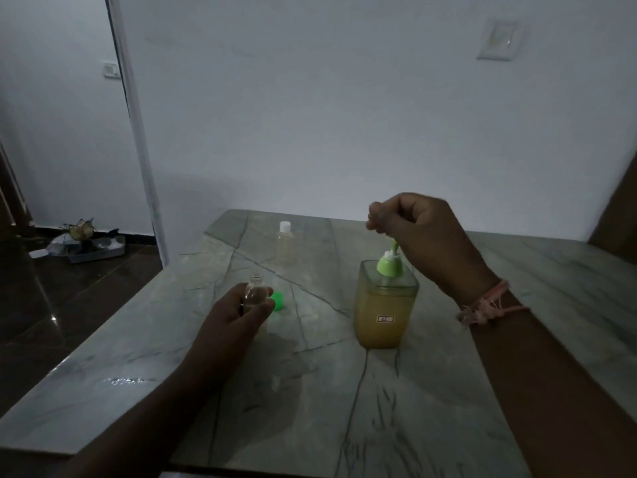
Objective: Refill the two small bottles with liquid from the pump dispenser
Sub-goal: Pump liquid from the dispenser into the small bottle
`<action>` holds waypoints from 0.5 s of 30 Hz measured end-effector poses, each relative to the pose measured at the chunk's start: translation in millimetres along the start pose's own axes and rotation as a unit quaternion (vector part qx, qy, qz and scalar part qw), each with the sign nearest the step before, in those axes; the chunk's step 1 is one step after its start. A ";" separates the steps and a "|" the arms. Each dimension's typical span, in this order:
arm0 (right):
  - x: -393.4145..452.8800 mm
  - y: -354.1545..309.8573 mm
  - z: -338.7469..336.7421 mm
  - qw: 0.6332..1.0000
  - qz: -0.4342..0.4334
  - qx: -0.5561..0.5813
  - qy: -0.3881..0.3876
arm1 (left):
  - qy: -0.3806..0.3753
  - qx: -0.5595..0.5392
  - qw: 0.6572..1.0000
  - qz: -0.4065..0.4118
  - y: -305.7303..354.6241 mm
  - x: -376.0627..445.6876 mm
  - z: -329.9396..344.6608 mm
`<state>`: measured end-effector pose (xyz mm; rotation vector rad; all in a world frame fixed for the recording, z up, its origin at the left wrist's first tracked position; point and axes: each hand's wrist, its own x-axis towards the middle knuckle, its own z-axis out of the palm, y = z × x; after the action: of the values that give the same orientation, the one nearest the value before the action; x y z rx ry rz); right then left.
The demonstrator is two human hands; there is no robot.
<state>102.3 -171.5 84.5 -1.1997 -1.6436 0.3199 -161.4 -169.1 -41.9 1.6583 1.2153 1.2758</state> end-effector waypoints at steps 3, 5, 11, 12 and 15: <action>1.4 31.3 -1.8 0.971 0.078 0.225 0.009 | -0.008 0.015 1.000 0.008 -4.0 0.9 -0.6; 2.4 50.2 -2.6 0.940 0.126 0.318 0.007 | -0.010 0.025 1.000 0.005 -6.6 1.7 -0.1; -14.8 84.6 17.7 0.933 0.160 0.322 -0.033 | -0.012 0.042 0.999 0.008 -8.2 2.7 1.1; -18.2 88.0 24.1 0.935 0.172 0.311 -0.015 | -0.013 0.045 0.999 0.011 -8.6 3.1 1.8; -22.8 89.2 37.8 0.935 0.214 0.255 0.119 | -0.021 0.064 0.997 0.028 -10.7 3.4 3.5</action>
<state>118.7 -136.1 -7.0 -1.1257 -0.9899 0.7917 -160.5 -162.6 -51.6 1.8137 1.2566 1.2106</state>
